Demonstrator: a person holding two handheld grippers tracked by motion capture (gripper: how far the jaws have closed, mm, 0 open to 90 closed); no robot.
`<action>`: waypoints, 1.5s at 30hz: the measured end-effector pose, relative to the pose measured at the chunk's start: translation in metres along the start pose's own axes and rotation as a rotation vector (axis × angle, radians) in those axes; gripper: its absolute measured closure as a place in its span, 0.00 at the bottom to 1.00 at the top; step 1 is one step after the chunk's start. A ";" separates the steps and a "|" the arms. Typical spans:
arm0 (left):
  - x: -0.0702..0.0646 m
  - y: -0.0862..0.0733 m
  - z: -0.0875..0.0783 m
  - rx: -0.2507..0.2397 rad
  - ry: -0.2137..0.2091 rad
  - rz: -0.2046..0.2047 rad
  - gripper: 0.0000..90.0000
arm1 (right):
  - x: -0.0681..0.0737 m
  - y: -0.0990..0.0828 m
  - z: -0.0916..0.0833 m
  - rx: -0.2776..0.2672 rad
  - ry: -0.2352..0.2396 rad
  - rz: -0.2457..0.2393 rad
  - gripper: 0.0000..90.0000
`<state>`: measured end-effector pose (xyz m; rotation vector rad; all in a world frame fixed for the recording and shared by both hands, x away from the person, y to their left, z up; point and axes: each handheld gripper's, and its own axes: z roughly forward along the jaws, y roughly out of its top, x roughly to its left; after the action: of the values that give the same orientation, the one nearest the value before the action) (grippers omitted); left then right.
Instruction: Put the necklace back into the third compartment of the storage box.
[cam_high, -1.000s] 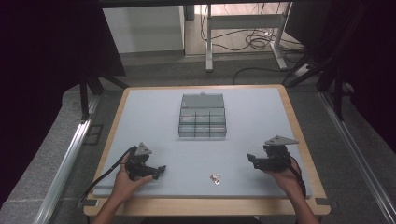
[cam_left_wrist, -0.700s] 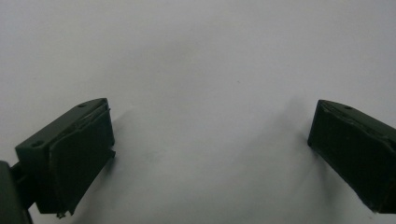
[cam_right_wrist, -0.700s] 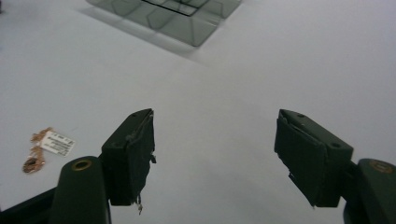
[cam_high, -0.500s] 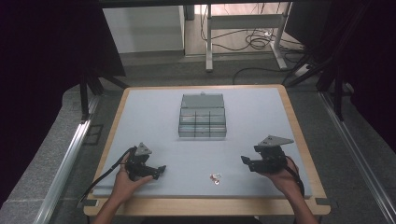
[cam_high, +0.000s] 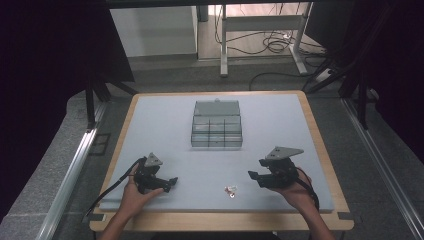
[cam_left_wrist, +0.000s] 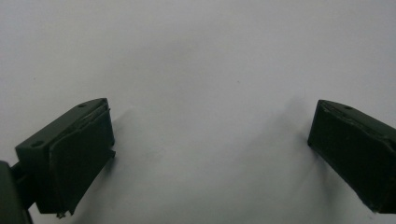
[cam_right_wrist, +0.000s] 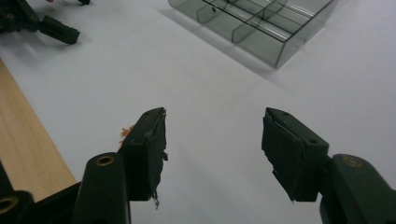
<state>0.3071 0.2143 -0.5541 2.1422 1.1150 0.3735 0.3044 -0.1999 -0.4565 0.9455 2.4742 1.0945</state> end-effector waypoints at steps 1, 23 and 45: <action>0.000 0.000 0.000 0.000 0.000 0.000 0.00 | 0.000 0.000 0.000 0.000 0.000 0.000 0.44; 0.000 0.000 0.000 0.000 0.000 0.000 0.00 | 0.041 -0.002 0.044 0.162 0.112 -0.070 0.55; 0.000 0.000 0.000 -0.001 0.000 0.000 0.00 | 0.058 -0.009 0.071 0.300 0.129 -0.144 0.71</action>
<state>0.3071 0.2143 -0.5542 2.1414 1.1150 0.3736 0.2909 -0.1266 -0.5101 0.7771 2.8180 0.7758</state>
